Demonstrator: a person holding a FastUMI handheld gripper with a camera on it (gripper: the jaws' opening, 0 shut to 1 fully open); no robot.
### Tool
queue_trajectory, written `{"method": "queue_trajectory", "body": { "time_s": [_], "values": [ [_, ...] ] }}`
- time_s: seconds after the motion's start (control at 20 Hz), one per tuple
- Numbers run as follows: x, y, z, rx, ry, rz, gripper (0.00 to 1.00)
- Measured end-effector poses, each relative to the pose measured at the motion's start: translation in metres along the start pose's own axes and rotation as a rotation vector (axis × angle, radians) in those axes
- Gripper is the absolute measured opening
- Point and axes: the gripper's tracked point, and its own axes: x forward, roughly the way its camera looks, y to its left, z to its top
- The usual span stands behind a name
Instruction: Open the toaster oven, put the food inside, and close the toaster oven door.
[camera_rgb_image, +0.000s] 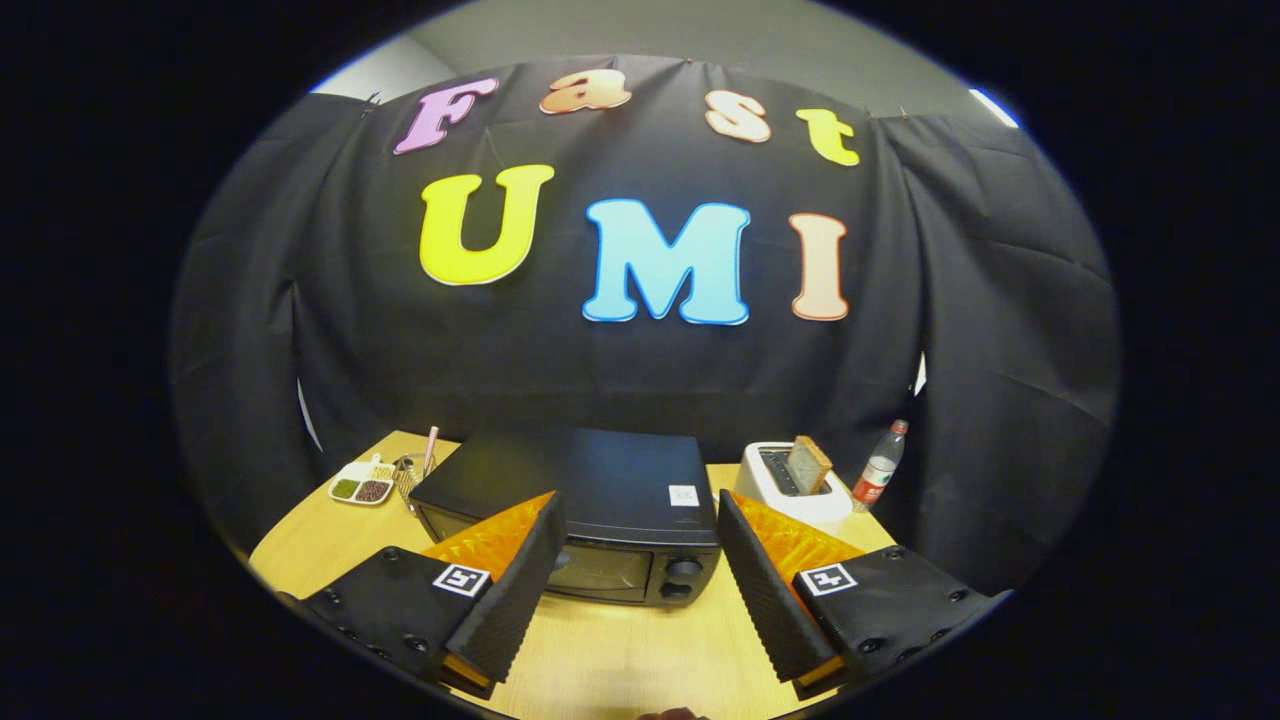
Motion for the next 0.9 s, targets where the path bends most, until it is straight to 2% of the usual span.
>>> {"method": "queue_trajectory", "body": {
  "time_s": [0.25,0.45,0.65,0.9],
  "values": [
    [-0.044,-0.054,0.005,0.002,-0.073,-0.072,0.96],
    [-0.062,-0.078,-0.014,0.037,-0.048,-0.089,0.96],
    [-0.07,-0.086,-0.024,0.034,-0.035,-0.097,0.97],
    [-0.068,-0.075,-0.025,0.063,-0.029,-0.064,0.97]
  ]
}}
